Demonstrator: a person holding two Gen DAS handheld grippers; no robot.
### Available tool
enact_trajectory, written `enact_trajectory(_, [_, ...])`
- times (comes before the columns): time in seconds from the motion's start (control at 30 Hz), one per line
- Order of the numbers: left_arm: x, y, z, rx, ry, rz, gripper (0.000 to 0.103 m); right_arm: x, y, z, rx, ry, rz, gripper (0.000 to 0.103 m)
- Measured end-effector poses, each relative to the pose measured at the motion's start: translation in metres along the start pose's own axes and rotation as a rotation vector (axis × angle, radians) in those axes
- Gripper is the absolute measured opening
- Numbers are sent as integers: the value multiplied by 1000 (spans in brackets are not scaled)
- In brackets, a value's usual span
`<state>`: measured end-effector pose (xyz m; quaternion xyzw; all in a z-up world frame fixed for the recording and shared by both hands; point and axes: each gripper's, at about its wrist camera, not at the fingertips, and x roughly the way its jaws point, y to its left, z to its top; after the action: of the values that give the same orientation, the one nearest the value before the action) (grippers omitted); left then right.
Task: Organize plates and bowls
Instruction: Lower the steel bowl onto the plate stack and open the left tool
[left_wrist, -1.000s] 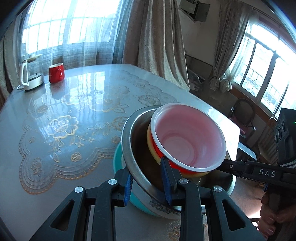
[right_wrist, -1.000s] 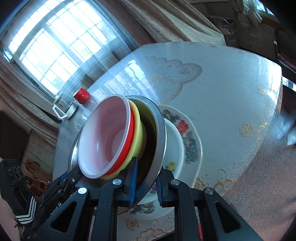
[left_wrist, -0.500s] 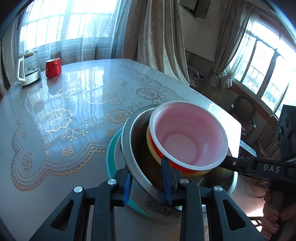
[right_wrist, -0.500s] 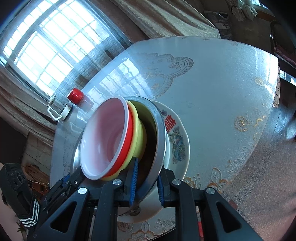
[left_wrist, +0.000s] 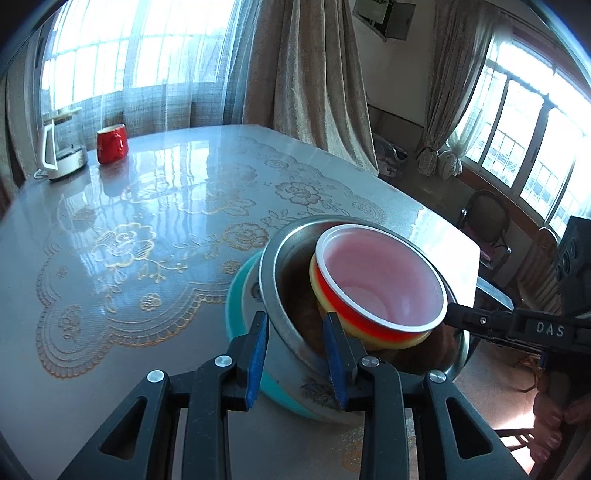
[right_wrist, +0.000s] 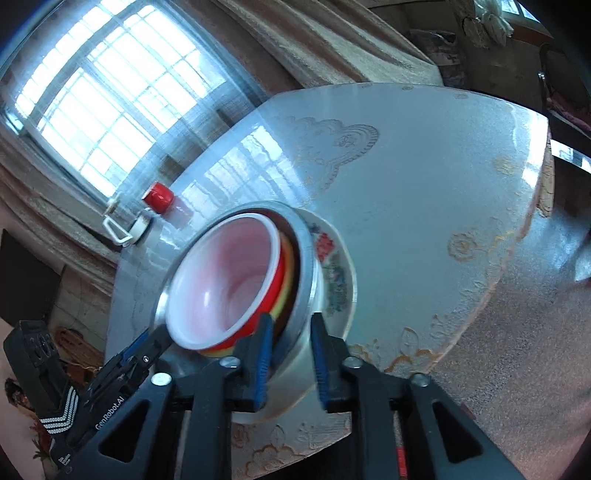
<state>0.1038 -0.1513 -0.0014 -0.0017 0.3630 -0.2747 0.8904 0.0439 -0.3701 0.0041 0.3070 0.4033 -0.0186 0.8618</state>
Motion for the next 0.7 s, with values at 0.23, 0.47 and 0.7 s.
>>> enact_trajectory(0.23, [-4, -5, -1, 41, -18, 48, 28, 9, 5, 2, -5, -19, -13, 16])
enact_trajectory(0.47, [-16, -7, -1, 25, -27, 56, 28, 8, 7, -2, -8, -12, 1, 22])
enact_trajectory(0.7, [-25, -6, -7, 20, -26, 73, 28, 9, 15, -6, -40, -10, -23, 25])
